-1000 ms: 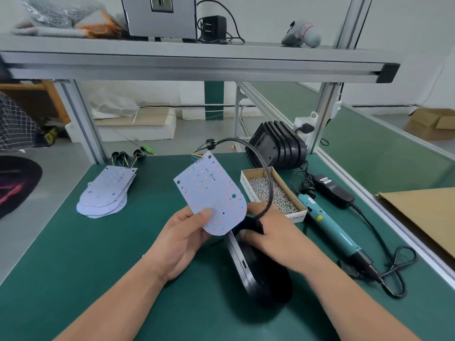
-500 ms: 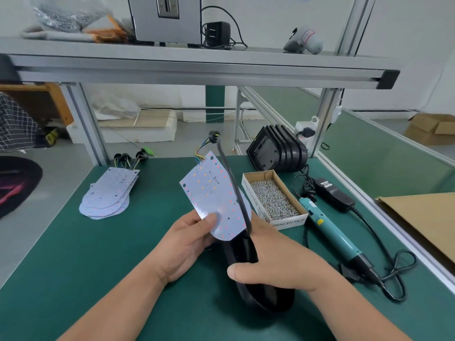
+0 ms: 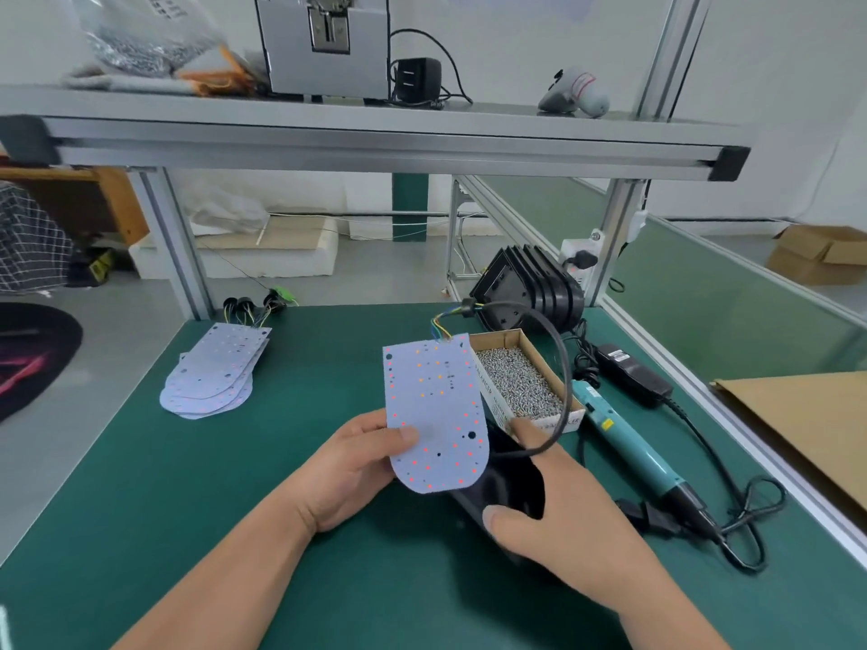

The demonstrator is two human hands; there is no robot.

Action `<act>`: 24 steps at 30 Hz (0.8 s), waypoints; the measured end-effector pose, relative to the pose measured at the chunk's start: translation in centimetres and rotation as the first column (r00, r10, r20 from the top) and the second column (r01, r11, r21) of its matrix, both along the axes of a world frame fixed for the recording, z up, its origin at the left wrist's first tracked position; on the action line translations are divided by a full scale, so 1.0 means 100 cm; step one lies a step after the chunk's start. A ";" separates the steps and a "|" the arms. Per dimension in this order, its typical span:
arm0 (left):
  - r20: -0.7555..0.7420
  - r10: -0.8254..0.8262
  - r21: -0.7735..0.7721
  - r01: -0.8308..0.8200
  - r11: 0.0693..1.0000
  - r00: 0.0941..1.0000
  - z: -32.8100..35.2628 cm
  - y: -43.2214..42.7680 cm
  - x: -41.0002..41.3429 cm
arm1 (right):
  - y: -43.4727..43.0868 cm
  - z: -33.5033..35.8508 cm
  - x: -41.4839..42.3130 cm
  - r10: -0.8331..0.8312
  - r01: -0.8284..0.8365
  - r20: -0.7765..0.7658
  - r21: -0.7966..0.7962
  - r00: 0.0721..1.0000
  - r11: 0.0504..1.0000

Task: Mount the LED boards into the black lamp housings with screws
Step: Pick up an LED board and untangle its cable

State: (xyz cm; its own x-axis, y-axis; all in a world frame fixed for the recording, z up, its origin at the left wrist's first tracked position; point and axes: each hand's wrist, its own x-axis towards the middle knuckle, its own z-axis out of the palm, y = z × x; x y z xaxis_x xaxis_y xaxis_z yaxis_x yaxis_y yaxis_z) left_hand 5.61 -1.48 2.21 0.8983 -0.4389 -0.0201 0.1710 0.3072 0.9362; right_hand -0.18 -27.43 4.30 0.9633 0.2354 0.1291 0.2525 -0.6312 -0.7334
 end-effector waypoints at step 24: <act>0.123 -0.120 0.621 0.018 0.783 0.985 0.017 0.028 0.001 | -0.020 0.014 0.042 -0.346 0.312 0.002 0.425 0.938 0.850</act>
State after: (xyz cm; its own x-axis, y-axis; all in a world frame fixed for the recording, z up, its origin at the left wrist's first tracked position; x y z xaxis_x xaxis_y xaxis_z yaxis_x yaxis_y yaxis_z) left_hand 5.73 1.34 3.87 0.8803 -0.4398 -0.1780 0.0142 -0.3507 0.9364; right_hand 3.98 -29.47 5.75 0.9581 -0.1843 0.2192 0.1492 -0.3321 -0.9314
